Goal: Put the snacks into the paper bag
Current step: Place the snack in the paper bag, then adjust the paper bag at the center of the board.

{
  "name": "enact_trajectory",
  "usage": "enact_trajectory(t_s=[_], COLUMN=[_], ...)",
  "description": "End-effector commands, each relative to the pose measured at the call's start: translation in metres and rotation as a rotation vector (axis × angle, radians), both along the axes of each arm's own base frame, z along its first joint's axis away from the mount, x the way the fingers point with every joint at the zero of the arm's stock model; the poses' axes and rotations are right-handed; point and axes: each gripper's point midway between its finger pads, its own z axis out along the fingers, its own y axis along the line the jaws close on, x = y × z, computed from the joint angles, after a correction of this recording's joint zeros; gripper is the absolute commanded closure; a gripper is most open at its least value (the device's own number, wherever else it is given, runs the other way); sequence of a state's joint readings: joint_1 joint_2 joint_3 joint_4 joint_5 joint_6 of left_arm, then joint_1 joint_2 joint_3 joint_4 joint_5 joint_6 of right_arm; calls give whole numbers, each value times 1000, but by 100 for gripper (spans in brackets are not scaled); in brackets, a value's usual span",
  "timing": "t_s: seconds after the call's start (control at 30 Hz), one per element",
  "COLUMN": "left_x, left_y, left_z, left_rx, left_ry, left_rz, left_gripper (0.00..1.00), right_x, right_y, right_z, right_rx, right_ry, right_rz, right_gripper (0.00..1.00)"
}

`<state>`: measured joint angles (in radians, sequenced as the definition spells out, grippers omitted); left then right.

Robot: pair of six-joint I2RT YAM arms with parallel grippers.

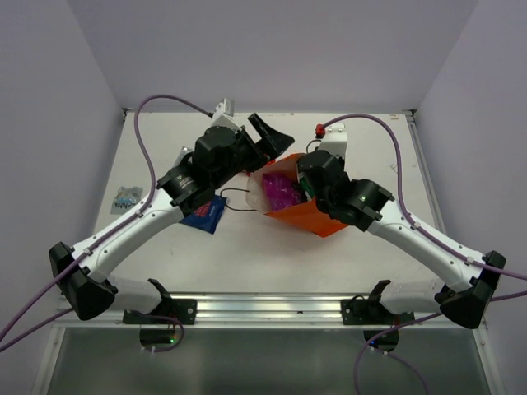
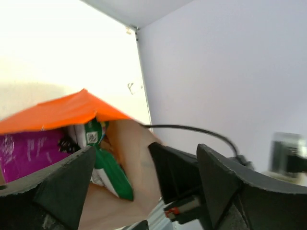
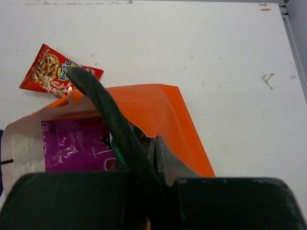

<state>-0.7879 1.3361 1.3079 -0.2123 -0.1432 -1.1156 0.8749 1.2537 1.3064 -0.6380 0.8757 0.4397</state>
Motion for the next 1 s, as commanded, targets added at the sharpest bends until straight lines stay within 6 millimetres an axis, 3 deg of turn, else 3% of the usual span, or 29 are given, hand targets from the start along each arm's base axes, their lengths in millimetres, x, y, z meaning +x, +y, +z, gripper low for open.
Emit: enact_trajectory(t_s=[0.0,0.07,0.17,0.2,0.27,0.4,0.57,0.83,0.97], left_x=[-4,-7,-12,-14,-18,-30,-31,-23,-19], left_y=[18,32,64,80,90,86,84,90,81], left_z=[47,68,53,41,12,-49,-99,-149,-164], left_rx=[116,174,321,375,445,572,653,704,669], left_ry=[-148,-205,-177,-147,-95,29,106,173,180], left_rz=[5,21,87,125,134,30,-14,-5,-34], left_gripper=[8,7,8,8,11,13,18,21,27], right_x=[-2,-2,-2,-3,-2,-2,-3,-6,-7], right_y=[-8,-7,-8,-8,-7,-4,-1,-2,0], right_z=[23,26,29,29,28,28,23,20,15], right_rx=[47,56,54,51,56,63,68,82,85], right_ry=[-64,-69,-68,-66,-63,-56,-42,-34,-25], right_rz=[-26,-21,-16,-15,-12,1,12,19,24], right_gripper=[100,100,100,100,100,100,100,100,100])
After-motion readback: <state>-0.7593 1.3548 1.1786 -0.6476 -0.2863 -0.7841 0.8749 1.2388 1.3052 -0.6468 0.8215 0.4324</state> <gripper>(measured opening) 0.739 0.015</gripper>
